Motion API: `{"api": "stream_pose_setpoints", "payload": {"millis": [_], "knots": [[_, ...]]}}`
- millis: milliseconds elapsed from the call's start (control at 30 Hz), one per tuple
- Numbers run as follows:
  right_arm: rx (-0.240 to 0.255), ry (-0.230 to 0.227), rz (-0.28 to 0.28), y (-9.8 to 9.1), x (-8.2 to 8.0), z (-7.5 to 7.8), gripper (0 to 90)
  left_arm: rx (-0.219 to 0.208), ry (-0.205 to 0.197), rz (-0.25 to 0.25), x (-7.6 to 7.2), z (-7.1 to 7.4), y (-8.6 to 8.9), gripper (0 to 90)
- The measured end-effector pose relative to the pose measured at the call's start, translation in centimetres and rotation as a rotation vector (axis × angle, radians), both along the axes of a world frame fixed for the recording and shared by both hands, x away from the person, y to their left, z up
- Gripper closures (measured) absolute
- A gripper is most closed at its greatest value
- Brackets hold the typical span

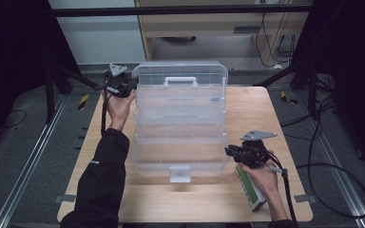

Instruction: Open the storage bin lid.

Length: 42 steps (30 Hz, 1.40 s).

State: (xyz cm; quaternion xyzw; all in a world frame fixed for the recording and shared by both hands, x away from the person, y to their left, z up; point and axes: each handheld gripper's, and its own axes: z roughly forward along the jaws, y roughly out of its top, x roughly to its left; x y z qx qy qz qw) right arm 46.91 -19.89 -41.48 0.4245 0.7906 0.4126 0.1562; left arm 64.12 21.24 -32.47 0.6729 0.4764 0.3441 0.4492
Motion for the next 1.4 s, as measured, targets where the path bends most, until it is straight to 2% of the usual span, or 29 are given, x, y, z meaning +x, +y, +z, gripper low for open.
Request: {"api": "stream_pose_setpoints", "payload": {"millis": [100, 367, 567, 833, 1100, 1167, 1233, 1400], "knots": [[0.000, 0.002, -0.001, 0.0, 0.0, 0.0, 77.0, 0.012, 0.005, 0.006, 0.3, 0.0, -0.2, 76.7], [0.002, -0.001, 0.000, 0.0, 0.0, 0.0, 76.7, -0.003, 0.009, 0.021, 1.3, -0.6, -0.2, 76.8], [0.000, -0.001, -0.001, 0.0, 0.0, 0.0, 76.7, 0.017, 0.023, 0.027, 2.1, -0.9, -0.4, 76.3], [0.001, -0.001, -0.003, 0.0, 0.0, 0.0, 76.9, -0.013, 0.046, 0.029, 3.1, -1.5, -0.1, 76.3], [0.000, -0.001, -0.009, 0.1, 0.0, 0.0, 77.5, -0.002, 0.069, 0.049, 3.7, -2.2, 0.0, 75.7], [-0.002, -0.002, -0.012, 0.1, 0.0, 0.0, 77.6, -0.027, 0.077, 0.044, 3.8, -2.3, 0.2, 75.9], [0.002, 0.000, -0.014, 0.1, 0.0, 0.0, 77.7, -0.032, 0.084, 0.036, 4.0, -2.3, 0.4, 76.0], [-0.005, -0.003, -0.015, 0.2, 0.0, 0.0, 77.8, 0.004, 0.106, 0.029, 4.4, -2.0, 0.2, 75.5]]}}
